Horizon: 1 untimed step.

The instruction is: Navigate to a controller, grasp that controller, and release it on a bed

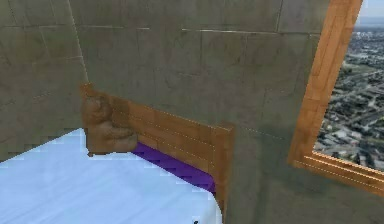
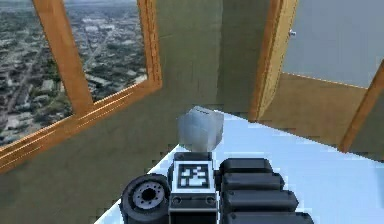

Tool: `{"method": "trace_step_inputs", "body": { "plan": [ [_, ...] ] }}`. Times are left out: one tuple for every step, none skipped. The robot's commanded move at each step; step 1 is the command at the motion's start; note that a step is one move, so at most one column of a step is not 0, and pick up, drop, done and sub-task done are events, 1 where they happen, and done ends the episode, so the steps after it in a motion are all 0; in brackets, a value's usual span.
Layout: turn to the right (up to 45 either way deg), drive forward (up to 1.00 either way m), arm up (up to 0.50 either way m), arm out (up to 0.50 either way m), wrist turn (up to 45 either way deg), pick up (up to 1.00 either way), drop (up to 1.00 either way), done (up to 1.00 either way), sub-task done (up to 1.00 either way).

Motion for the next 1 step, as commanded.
{"method": "trace_step_inputs", "body": {
  "plan": [
    [-24.0, 0.00, 0.00, 0.00, 0.0, 0.00, 0.00, 0.00, 0.00]
  ]
}}
